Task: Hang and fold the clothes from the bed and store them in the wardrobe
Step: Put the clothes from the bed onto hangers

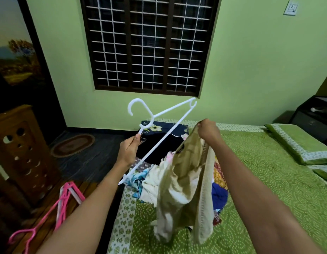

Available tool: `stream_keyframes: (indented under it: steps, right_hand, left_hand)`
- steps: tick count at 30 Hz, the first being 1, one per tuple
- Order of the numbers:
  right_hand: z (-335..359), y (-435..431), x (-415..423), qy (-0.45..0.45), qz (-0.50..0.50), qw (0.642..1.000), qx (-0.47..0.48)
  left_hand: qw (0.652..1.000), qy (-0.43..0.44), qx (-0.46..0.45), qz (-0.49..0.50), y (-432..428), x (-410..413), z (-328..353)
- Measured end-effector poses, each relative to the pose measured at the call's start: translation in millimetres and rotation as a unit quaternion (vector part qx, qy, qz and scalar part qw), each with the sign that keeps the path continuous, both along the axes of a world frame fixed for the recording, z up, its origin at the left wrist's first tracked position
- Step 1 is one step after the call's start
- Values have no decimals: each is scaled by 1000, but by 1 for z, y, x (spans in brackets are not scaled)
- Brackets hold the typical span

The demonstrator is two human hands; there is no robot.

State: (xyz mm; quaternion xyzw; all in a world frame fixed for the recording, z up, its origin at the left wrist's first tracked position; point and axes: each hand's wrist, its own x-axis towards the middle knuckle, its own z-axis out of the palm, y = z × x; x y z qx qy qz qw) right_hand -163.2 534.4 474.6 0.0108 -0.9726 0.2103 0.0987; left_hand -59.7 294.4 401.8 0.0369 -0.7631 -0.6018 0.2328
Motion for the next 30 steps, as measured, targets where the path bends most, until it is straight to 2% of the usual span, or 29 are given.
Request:
stream_keyframes:
  steps: [5,8,11,13,15,18,20,22,27,30]
  right_hand:
    - [10,19,-16,-43,1,996,-80]
    - [12,30,-20,-63,7,982,-176]
    - [16,38,-20,-89,28,935,-342]
    - [24,40,-19,-105,35,913,-393]
    - [33,37,-16,-101,58,933,-340]
    - [41,19,-7,-77,122,982,-124]
    - [37,2,-4,-72,150,986,0]
    - [28,-18,0,-49,155,983,80]
    - [20,-73,33,-10,254,958,130]
    - [24,-77,43,47,255,962,79]
  left_hand:
    - [994,-11,102,-36,-7,7,-4]
    - [993,-24,105,-47,-11,10,-5]
    - [995,-27,93,-37,-15,11,-8]
    - [997,-32,60,-28,-20,11,-13]
    - [998,-46,16,-30,-23,13,-19]
    - [997,-62,-10,-33,-17,15,-22]
    - [998,-62,-5,-25,-9,15,-21]
    - [998,-63,-18,-6,-1,15,-20]
    - [995,-73,-75,-1,16,8,-17]
    - [998,-61,-28,5,20,6,-15]
